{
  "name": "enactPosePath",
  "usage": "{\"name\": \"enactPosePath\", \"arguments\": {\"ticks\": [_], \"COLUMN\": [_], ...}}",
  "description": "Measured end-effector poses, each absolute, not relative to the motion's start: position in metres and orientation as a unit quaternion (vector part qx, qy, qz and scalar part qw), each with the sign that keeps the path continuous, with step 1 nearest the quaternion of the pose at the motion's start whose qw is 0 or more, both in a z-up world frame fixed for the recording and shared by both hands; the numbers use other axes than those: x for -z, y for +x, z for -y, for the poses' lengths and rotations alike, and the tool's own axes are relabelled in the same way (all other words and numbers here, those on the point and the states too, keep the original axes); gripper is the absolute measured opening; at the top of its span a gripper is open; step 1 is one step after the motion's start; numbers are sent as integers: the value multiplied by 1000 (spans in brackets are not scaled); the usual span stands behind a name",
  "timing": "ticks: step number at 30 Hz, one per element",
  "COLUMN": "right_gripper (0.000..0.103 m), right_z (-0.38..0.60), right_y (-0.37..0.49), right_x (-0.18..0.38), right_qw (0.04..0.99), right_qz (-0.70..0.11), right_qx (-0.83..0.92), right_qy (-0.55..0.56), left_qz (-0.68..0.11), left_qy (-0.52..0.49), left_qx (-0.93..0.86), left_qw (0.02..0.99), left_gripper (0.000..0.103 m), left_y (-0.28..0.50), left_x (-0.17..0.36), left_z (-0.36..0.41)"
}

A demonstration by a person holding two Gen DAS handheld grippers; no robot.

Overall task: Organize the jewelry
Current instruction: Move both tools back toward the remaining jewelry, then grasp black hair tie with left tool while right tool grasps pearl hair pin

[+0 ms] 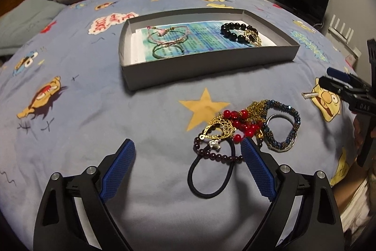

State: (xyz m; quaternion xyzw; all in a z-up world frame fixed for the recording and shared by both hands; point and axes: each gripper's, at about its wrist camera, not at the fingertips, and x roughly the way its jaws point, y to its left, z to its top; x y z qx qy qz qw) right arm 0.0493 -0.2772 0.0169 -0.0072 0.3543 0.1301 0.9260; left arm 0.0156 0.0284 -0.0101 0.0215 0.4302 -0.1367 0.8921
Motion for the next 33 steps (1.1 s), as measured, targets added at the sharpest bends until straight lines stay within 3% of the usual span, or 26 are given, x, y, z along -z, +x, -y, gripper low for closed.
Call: {"name": "enactPosePath", "arguments": {"ticks": [8,14,17,24,29,33], "right_gripper": [98,97,90,67,65,65], "right_z": [279,282,285,279,275,270], "right_y": [47,45,45,44,42,39], "right_x": [-18,-18,-17,-12,-11,-9], "right_qw": [925,925,923,914,909,903], "right_qz": [-355,-356,-361,-377,-384,-389], "right_qx": [-134,-134,-135,-150,-164,-181], "right_qy": [-6,-5,-4,-12,-13,-19], "left_qz": [-432,-441,-449,-467,-474,-469], "left_qy": [51,46,36,43,41,29], "left_qx": [167,173,173,162,154,146], "left_qw": [885,879,876,868,866,870], "left_gripper": [84,66,61,40,30,9], "left_y": [5,0,1,1,3,6], "left_x": [11,12,14,21,24,21], "left_z": [-15,-21,-26,-27,-30,-37]}}
